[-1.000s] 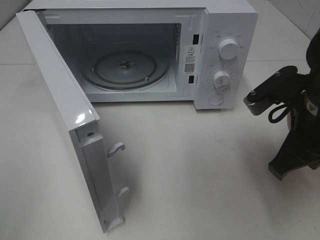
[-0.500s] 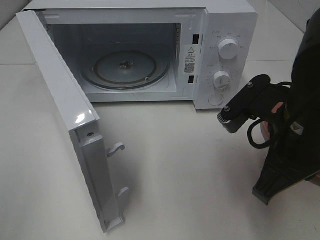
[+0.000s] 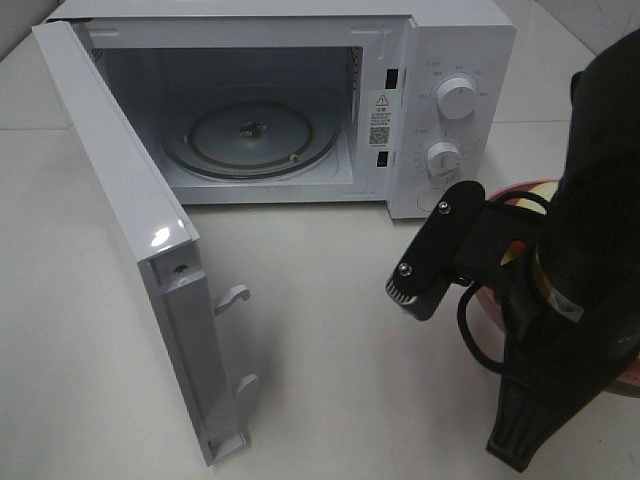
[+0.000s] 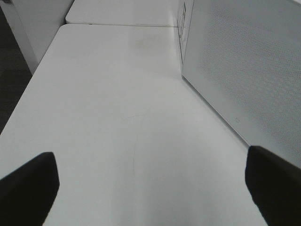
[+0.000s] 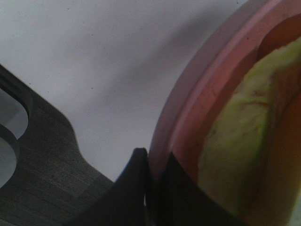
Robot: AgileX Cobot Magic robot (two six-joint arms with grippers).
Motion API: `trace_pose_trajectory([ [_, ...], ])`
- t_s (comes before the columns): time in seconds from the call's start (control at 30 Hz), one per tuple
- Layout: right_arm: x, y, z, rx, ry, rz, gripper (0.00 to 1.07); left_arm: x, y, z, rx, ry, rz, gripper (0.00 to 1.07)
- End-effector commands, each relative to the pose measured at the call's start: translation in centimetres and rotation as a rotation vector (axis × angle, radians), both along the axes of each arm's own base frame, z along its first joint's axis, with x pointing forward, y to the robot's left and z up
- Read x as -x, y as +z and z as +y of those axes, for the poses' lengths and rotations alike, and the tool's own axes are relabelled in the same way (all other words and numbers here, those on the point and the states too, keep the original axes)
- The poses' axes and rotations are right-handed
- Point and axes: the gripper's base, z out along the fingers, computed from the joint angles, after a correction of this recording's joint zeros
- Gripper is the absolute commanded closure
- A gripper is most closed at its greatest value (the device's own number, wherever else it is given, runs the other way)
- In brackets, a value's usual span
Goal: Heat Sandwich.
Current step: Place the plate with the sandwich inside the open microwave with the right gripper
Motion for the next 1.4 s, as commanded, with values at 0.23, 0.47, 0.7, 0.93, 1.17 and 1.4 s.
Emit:
trace_pose_trajectory([
  [0.23,1.1,0.3,1.0,0.02,0.17,-0.011,1.07,0.4,0.0,-0.1,0.007,-0.001,-0.032,0.05],
  [0.47,1.3,0.3,1.7,0.028,0.324,-0.01,1.07,0.4,0.0,-0.1,0.007,-0.001,-0.032,0.05],
  [0.7,0.9,0.3,2.2,0.034,0.498,-0.019,1.07,0.4,0.0,-0.1,0.007,-0.001,-0.032,0.05],
  [0.93,0.8,0.3,2.9,0.038,0.686,-0.014,1.07,0.4,0.0,-0.1,0.007,-0.001,-0.032,0.05],
  [1.17,0.6,0.4,3.0,0.049,0.751,-0.032,1.06,0.4,0.0,-0.1,0.007,-0.001,-0.032,0.05],
  [1.4,-0.2,0.4,3.4,0.038,0.901,-0.051,1.07,0.4,0.0,-0.1,0.007,-0.001,-0.032,0.05],
])
